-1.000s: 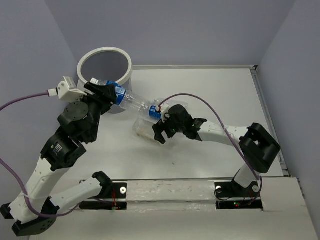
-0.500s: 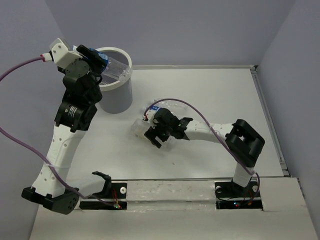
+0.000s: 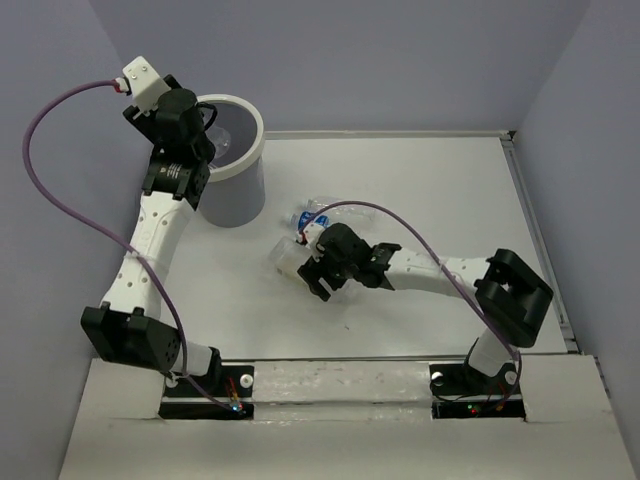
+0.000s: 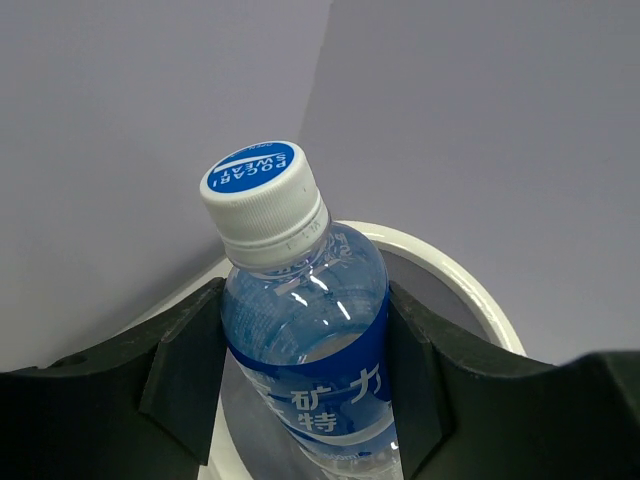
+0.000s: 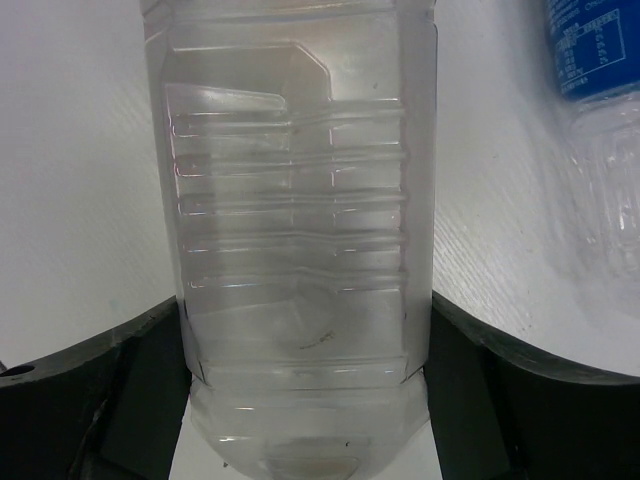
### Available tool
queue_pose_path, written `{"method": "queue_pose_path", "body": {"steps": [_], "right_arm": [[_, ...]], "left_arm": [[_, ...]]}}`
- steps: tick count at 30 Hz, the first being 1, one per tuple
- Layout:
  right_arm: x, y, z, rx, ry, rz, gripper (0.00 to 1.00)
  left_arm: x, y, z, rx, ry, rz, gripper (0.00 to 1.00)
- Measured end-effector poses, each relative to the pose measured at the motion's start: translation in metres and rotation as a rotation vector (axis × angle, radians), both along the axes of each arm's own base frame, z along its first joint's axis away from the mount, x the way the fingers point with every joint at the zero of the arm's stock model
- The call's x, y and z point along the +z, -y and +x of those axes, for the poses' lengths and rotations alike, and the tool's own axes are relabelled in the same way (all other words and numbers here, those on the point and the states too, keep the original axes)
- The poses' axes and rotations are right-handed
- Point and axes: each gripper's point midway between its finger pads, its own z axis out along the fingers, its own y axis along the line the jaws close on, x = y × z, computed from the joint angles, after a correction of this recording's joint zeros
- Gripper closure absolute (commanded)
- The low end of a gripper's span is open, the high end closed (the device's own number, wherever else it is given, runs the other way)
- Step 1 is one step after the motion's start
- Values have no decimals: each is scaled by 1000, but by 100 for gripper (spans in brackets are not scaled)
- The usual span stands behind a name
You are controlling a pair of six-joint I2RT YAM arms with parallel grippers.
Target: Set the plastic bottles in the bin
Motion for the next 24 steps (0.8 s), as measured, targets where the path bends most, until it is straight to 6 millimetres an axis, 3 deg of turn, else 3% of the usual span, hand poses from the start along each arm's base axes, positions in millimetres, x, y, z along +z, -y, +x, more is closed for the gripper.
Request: {"method": "queue_pose_path", "body": {"steps": [2,6,10,12,19,24], "right_arm": [[11,2,-4,-6,6,25,61],[52,4,-10,-14,39,124,62],[102,4,-16,-12,86,249,62],[122,4,-19,-7,103,302,62],[182,1,-19,-4,171,434,64],[228,-14,-5,-15,239,523,64]], "left_arm": [[-7,-2,9,21,-23,30,58],[-18,-5,26,50,-52,86,54],[-18,-5,34,55,-50,113,27],[-17,-4,36,55,-43,119,1],[-12,8,41,-24,-25,81,1],[19,24,23,-145,48,9,1]]}}
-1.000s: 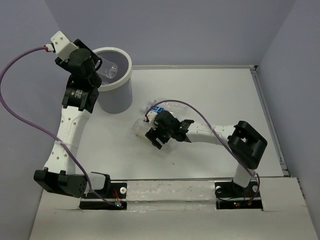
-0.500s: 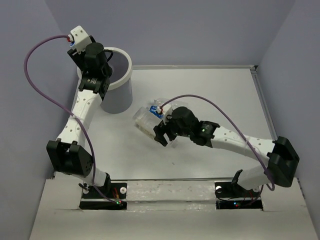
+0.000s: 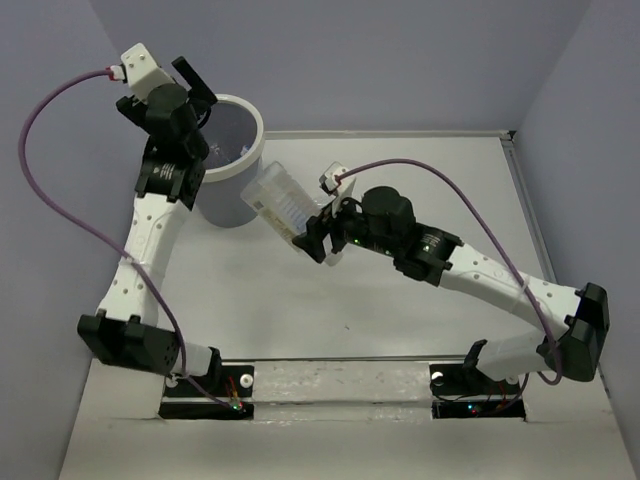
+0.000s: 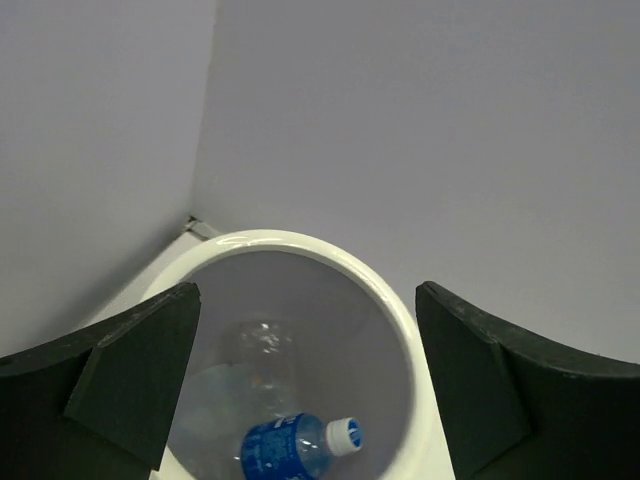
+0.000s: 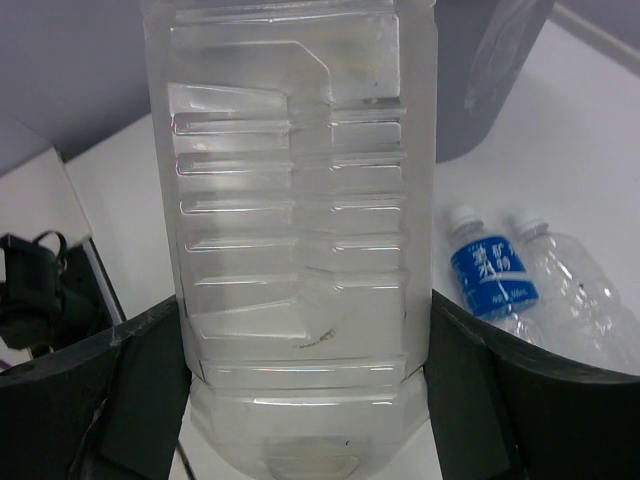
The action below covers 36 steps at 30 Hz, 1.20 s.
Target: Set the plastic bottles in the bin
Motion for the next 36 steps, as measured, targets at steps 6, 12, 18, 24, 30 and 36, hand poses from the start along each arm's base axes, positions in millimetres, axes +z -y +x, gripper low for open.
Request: {"method": "queue_pose_path", "body": {"steps": [6,12,18,24,30,36], "right_arm": [[49,-43,32,-17,77,119,64],[98,-89,67,-32,174,248,64],[151,-124,116,-67,289,419,64],[171,-160,172,-101,421,531,65],[126,-179,217,-125,436,546,67],[67,-192,240,-118,390,494,7]], "left_arm": [[43,21,-99,-243,182,-102,1],[4,19,-189,-331,225,-134,1],[-93,18,-229,-354,104,-169,1],[-167,50,-231,-495,-53,-240,1],[-186,70,-234,-579,-116,-270,1],[-185,74,-234,-596,-113,-280,1]]}}
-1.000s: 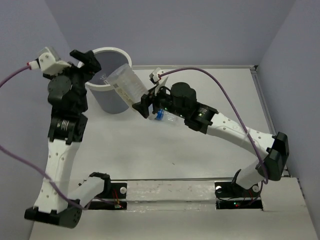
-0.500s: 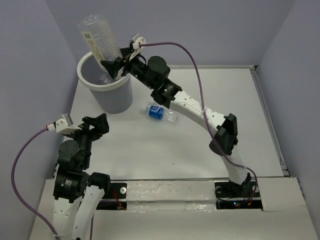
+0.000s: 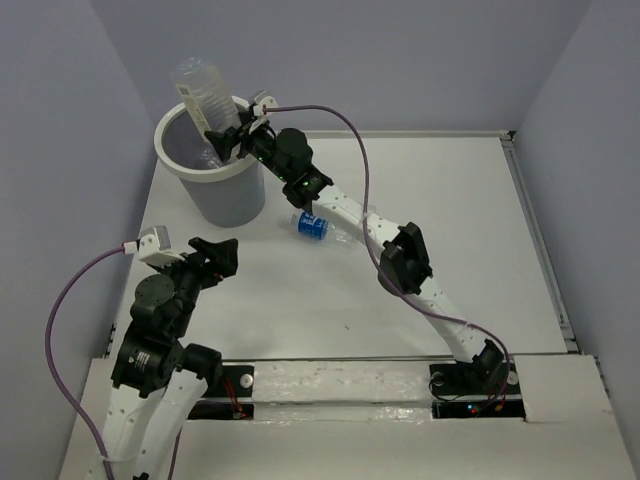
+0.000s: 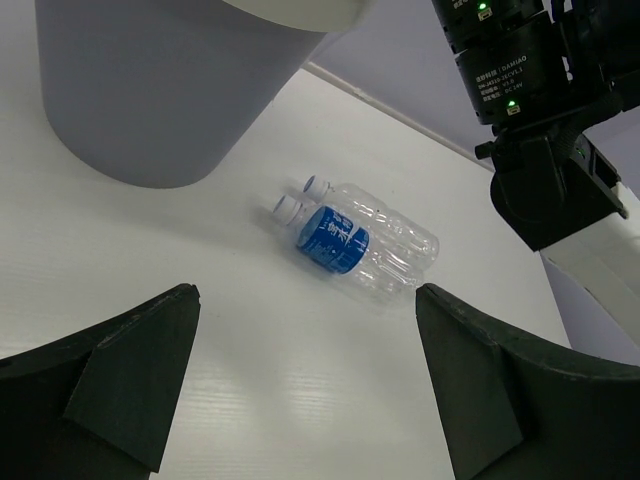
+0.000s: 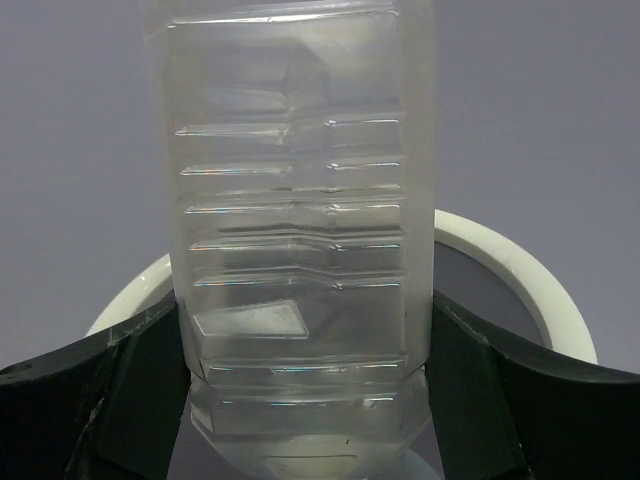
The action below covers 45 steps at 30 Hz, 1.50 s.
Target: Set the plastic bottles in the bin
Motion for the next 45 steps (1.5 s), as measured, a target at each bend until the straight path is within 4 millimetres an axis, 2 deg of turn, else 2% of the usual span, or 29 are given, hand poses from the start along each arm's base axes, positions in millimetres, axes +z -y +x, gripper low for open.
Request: {"method": "queue_pose_path", "body": {"steps": [3,7,11,13,16,19,23,25,26,28,29,30,33,35,36,37,42,45], "right_arm": [[-6,-3,-1,15,-7,-9,2],[7,-2,-10,45,16,-10,0],[26,8,-24,62,24,-24,0],[35,20,-35,69,16,-37,1],[45,40,-48,75,7,-41,8],[43,68,-65,80,-20,-39,15],[13,142,-83,32,-92,-92,25],[5,177,-82,-12,-109,-104,29],[-7,198,-81,-31,-134,-124,30],[-22,234,-79,-74,-173,-151,30],[-28,251,-75,-101,-191,-162,30],[-39,275,-69,-145,-225,-183,30],[-65,315,-61,-227,-304,-236,25],[-87,332,-63,-255,-361,-277,18],[-96,340,-62,-266,-386,-292,9],[-106,347,-64,-270,-413,-311,6],[-132,361,-65,-234,-495,-370,3],[-142,355,-63,-181,-527,-403,3]], "left_arm": [[0,0,0,0,1,-1,1],[-2,2,3,-1,-12,-2,1],[-8,8,11,-16,-44,-15,1],[-14,16,17,-34,-69,-43,1],[-29,25,23,-56,-117,-83,1],[-45,34,31,-68,-168,-127,1],[-65,55,44,-104,-244,-180,1],[-79,77,51,-145,-298,-198,1],[-87,86,56,-149,-322,-199,1],[-100,103,62,-165,-359,-198,1],[-114,112,65,-169,-405,-185,1],[-122,118,68,-168,-429,-180,1],[-139,133,87,-140,-481,-182,1],[-142,142,104,-115,-487,-208,1],[-145,146,111,-105,-492,-218,1],[-146,151,118,-97,-495,-227,1],[-166,159,143,-27,-527,-235,1],[-174,160,153,8,-539,-228,1]]}}
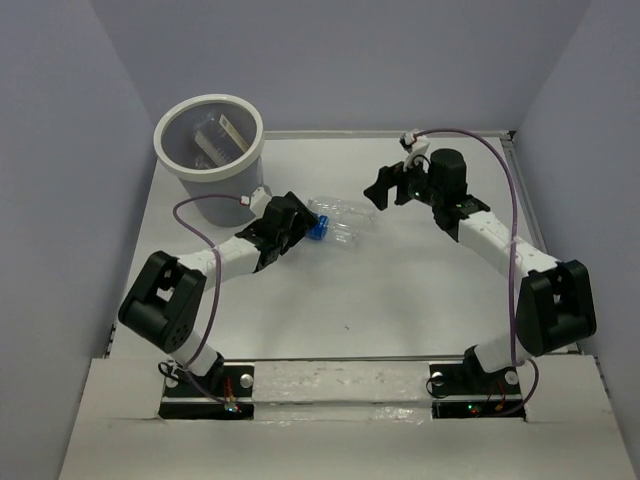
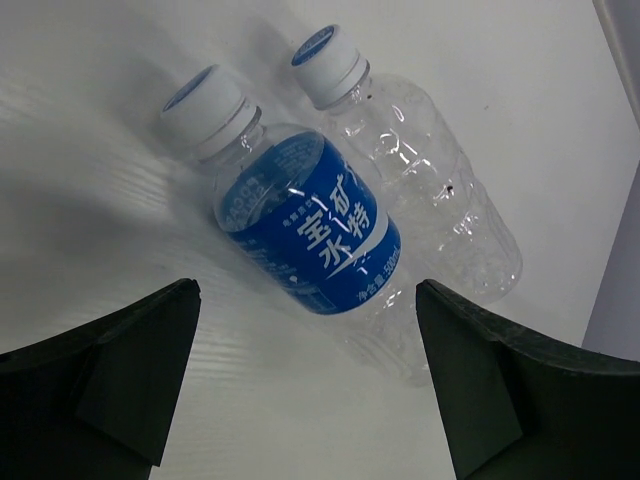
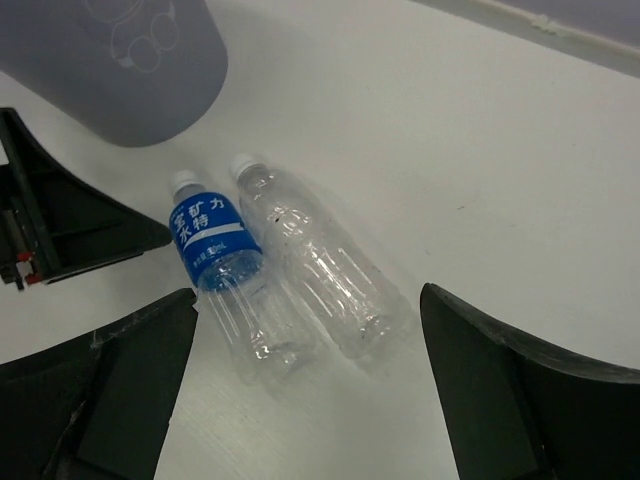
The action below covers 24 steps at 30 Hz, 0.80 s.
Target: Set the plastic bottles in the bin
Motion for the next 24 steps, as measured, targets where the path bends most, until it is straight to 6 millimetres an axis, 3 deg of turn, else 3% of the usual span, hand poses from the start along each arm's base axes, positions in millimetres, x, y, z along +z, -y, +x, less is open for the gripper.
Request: {"method": "queue_pose_path", "body": {"steps": [6,13,19,24], "right_arm": [[-28,-15,-10,114,-96,-12,4],[-33,-21,-16,168,-115,-3,3],[-58,-26,-9,186,-172,-21,2],[-70,-37,17,232,-205,-54,2]], "left_arm": [[-4,9,30,47,4,19,1],[-31,14,43,60,-36,52,4],[-38,10,44,82,-45,67,20],[-38,5,47,94,-35,75,47]]}}
